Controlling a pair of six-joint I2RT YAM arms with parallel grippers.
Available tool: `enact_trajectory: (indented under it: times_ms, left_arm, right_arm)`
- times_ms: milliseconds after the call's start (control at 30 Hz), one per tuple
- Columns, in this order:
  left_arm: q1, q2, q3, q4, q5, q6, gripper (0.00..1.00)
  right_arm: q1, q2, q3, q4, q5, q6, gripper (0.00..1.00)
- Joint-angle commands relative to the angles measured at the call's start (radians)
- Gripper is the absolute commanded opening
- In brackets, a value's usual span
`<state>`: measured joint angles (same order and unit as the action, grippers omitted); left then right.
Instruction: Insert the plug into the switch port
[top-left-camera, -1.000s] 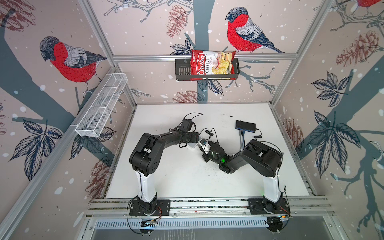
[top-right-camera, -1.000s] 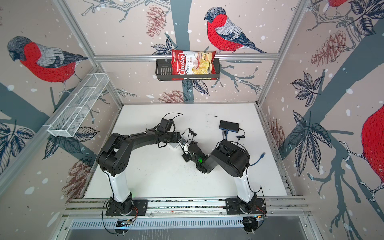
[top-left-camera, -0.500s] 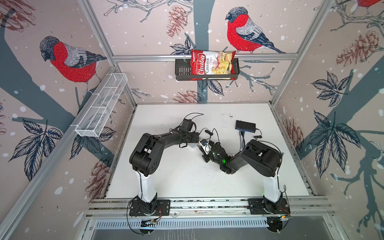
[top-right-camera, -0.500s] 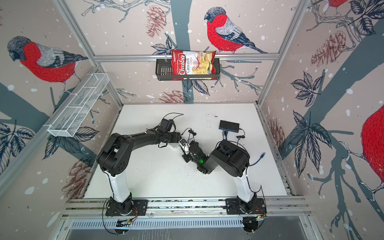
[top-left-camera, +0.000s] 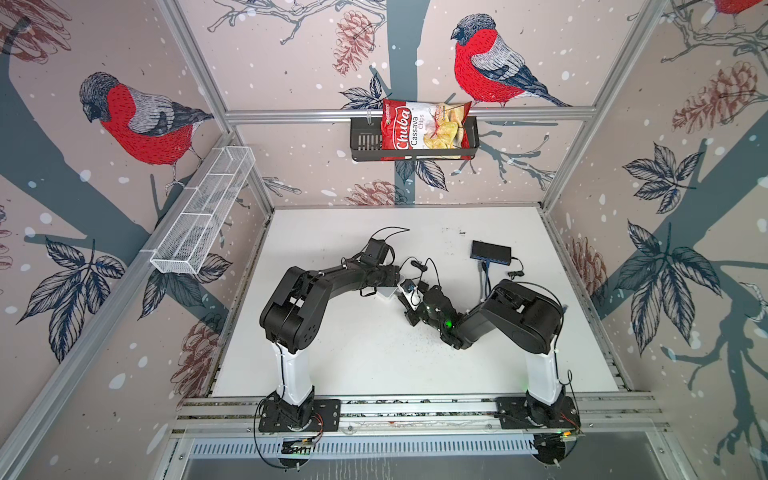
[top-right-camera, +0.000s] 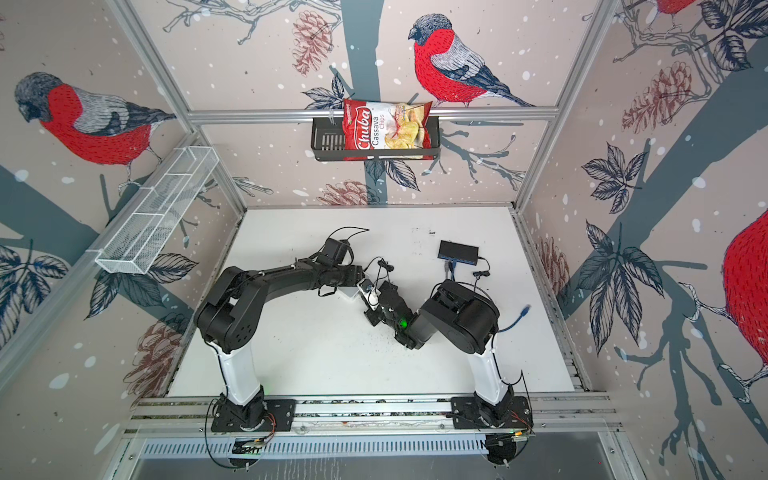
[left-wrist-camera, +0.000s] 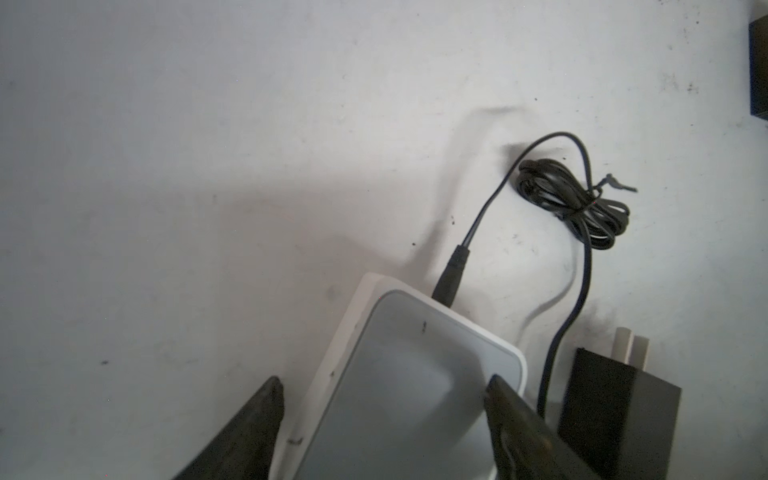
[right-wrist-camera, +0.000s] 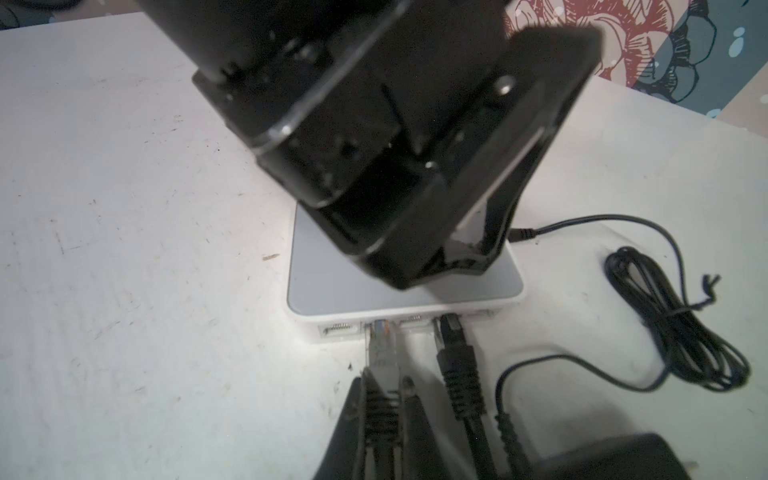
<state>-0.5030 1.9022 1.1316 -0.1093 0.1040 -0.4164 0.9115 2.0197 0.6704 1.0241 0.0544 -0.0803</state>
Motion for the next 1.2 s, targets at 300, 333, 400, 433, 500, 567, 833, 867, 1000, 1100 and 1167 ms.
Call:
enact_trajectory:
  times_ms: [300,333,400,433,500,567,833,867,1000,1100,1167]
  left_arm:
    - [-0.027,0.003,-0.006,-0.015,0.030,-0.011,0.74]
    - [-0.031,0.003,-0.008,-0.015,0.030,-0.017,0.74]
    - [-0.040,0.000,-0.015,-0.008,0.039,-0.026,0.74]
    - [-0.045,-0.002,-0.023,0.002,0.046,-0.029,0.74]
    - [-0.054,-0.005,-0.029,0.013,0.058,-0.034,0.74]
    - [-0.060,0.000,-0.032,0.015,0.073,-0.038,0.73]
    - [-0.075,0.024,-0.037,0.027,0.112,-0.027,0.71]
    - [-0.078,0.026,-0.037,0.028,0.114,-0.026,0.71]
    - [-0.083,0.032,-0.036,0.026,0.120,-0.024,0.70]
    - [-0.087,0.034,-0.038,0.028,0.123,-0.026,0.70]
    - [-0.090,0.035,-0.040,0.031,0.125,-0.026,0.70]
  right_arm:
    - [-0.008,0.026,0.013,0.153,-0.019,0.001,0.08]
    - [-0.008,0.031,0.019,0.153,-0.015,0.001,0.08]
    - [-0.010,0.035,0.024,0.157,-0.017,0.001,0.08]
    - [-0.011,0.037,0.024,0.165,-0.024,-0.001,0.09]
    - [-0.013,0.040,0.024,0.179,-0.029,-0.002,0.08]
    - [-0.016,0.042,0.026,0.191,-0.036,-0.005,0.08]
    - [-0.028,0.047,0.028,0.264,-0.085,-0.031,0.08]
    - [-0.028,0.047,0.032,0.266,-0.086,-0.033,0.08]
    - [-0.029,0.037,0.051,0.244,-0.102,-0.043,0.08]
    - [-0.030,0.031,0.065,0.221,-0.101,-0.051,0.08]
    - [-0.032,0.035,0.075,0.217,-0.100,-0.052,0.08]
